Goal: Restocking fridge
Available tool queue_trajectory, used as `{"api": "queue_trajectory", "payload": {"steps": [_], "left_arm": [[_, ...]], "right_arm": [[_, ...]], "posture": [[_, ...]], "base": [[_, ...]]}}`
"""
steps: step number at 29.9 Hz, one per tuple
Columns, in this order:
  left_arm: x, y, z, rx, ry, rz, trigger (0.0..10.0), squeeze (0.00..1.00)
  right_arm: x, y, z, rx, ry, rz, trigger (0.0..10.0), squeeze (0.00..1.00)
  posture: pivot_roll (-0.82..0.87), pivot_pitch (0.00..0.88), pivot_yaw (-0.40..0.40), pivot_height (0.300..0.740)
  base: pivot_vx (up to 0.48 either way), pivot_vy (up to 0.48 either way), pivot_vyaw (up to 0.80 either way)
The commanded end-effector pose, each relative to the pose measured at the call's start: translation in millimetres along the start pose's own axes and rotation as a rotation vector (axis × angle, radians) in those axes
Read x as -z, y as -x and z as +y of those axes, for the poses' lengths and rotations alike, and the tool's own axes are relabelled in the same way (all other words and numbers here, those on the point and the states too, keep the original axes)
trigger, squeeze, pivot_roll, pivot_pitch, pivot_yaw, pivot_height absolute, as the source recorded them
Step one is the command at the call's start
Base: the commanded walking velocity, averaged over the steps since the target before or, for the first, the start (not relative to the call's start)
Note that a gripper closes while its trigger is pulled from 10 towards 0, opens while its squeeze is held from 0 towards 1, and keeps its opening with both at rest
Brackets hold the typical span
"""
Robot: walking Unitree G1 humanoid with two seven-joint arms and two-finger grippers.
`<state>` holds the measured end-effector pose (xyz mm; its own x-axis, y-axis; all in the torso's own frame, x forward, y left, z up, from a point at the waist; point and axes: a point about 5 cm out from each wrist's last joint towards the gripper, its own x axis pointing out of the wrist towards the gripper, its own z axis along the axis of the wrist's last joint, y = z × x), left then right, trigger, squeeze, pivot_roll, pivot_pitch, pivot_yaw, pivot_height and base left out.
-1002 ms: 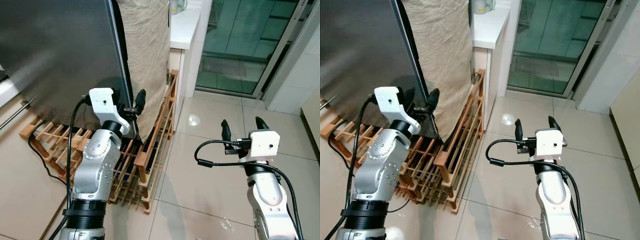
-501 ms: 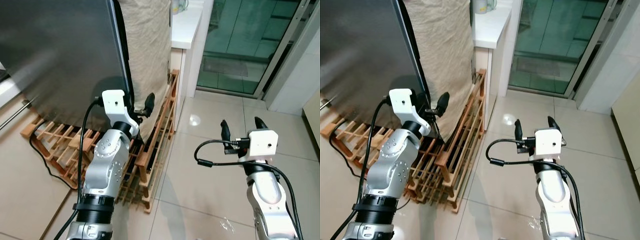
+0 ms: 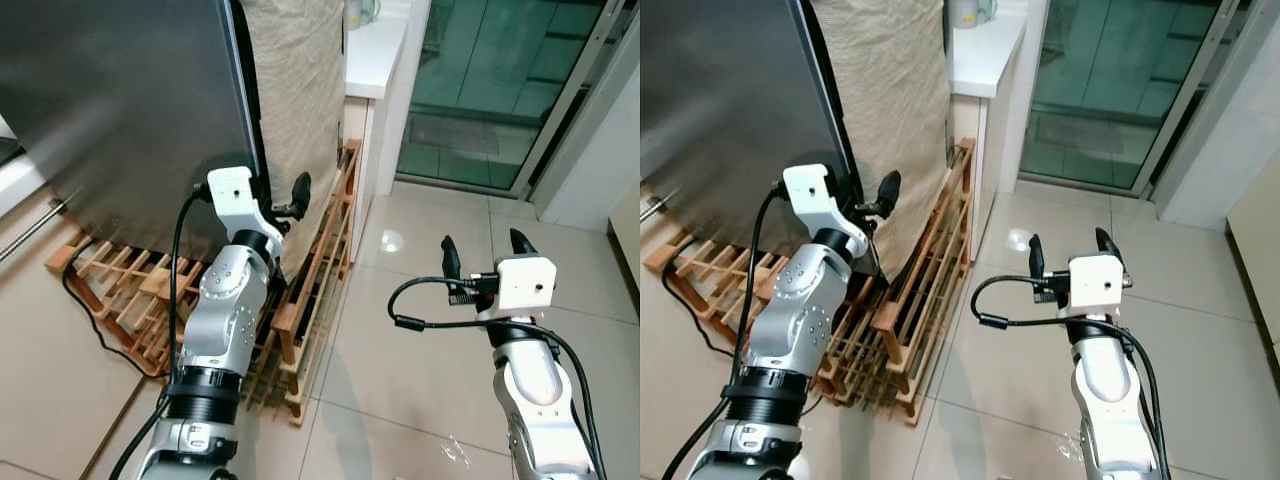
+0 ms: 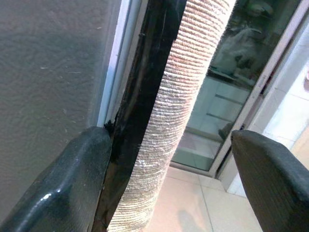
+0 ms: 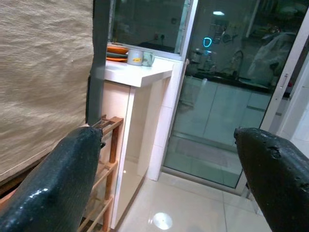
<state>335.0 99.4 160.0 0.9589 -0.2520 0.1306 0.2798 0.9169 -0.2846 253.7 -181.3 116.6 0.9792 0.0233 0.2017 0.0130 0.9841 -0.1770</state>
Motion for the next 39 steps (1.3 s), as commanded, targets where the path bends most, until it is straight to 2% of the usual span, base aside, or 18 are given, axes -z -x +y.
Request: {"api": "queue_trajectory", "payload": {"steps": [1,2,5,8,10,12,13,14,16,17,21,23,29,36,39], "left_arm": [[-2,-8.5,-24.0,0.16,-0.003,0.009,10.0,0.0],[1,-9.6,-34.4,0.245,-0.007,0.033,10.0,0.0],[3,-12.0,-56.4,0.404,-0.007,0.043,10.0,0.0],[3,-12.2,-59.5,0.426,-0.003,0.046,10.0,0.0],[1,-13.8,-70.2,0.478,0.075,0.014,10.0,0.0],[-8,-16.8,-99.4,0.601,0.19,-0.024,10.0,0.0],[-11,-17.1,-110.0,0.653,0.222,-0.035,10.0,0.0],[-11,-17.1,-110.0,0.653,0.222,-0.035,10.0,0.0],[-16,-14.8,-125.4,0.748,0.28,-0.053,10.0,0.0],[-16,-14.8,-125.4,0.748,0.28,-0.053,10.0,0.0],[-21,-7.8,-135.6,0.874,0.336,-0.058,10.0,0.0],[-21,-5.8,-137.1,0.907,0.349,-0.051,10.0,0.0],[-20,-6.4,-132.4,0.894,0.333,-0.047,10.0,0.0],[-27,-0.4,-109.6,0.841,0.272,-0.066,10.0,0.0],[-35,9.2,-89.4,0.816,0.232,-0.065,10.0,0.0]], "right_arm": [[0,-0.9,-1.3,0.005,0.003,-0.001,10.0,0.0],[0,-1.5,-0.9,0.004,0.003,-0.002,10.0,0.0],[1,-3.5,-0.3,0.001,0.003,-0.001,10.0,0.0],[1,-3.8,-0.3,0.001,0.004,-0.001,10.0,0.0],[1,-4.6,-0.6,0.001,0.004,-0.003,10.0,0.0],[1,-6.3,-0.7,0.002,0.005,-0.003,10.0,0.0],[1,-7.1,-0.8,0.002,0.005,-0.004,10.0,0.0],[1,-7.1,-0.8,0.002,0.005,-0.004,10.0,0.0],[0,-9.5,-1.4,0.008,0.007,-0.012,10.0,0.0],[0,-9.5,-1.4,0.008,0.007,-0.012,10.0,0.0],[0,-10.8,-3.8,0.018,0.01,-0.016,10.0,0.0],[0,-10.5,-4.2,0.019,0.011,-0.015,10.0,0.0],[2,-10.8,-1.9,0.014,0.008,-0.008,10.0,0.0],[4,-10.1,-1.0,0.012,0.003,-0.003,10.0,0.0],[5,-5.1,-1.2,-0.001,0.002,0.008,10.0,0.0]], "posture": [[-0.09,0.0,0.028,0.74],[-0.09,0.0,0.025,0.74],[-0.09,0.0,0.023,0.74],[-0.09,0.0,0.023,0.74],[-0.09,0.0,0.026,0.74],[-0.1,0.0,0.031,0.74],[-0.1,0.0,0.031,0.74],[-0.1,0.0,0.031,0.74],[-0.11,0.0,0.042,0.74],[-0.11,0.0,0.042,0.74],[-0.11,0.0,0.043,0.74],[-0.11,0.0,0.043,0.74],[-0.1,0.0,0.038,0.74],[-0.09,0.0,0.042,0.74],[-0.08,0.0,0.042,0.74]], "base": [[0.0,0.0,0.0],[0.0,0.0,0.0],[0.0,0.0,0.0],[0.0,0.0,0.0],[0.0,0.0,0.0],[0.0,0.0,0.0],[0.0,0.0,0.0],[0.0,0.0,0.0],[0.0,0.0,0.0],[0.0,0.0,0.0],[0.0,0.0,0.0],[0.0,0.0,0.0],[0.0,0.0,0.0],[0.0,0.0,0.0],[0.0,0.0,0.0]]}}
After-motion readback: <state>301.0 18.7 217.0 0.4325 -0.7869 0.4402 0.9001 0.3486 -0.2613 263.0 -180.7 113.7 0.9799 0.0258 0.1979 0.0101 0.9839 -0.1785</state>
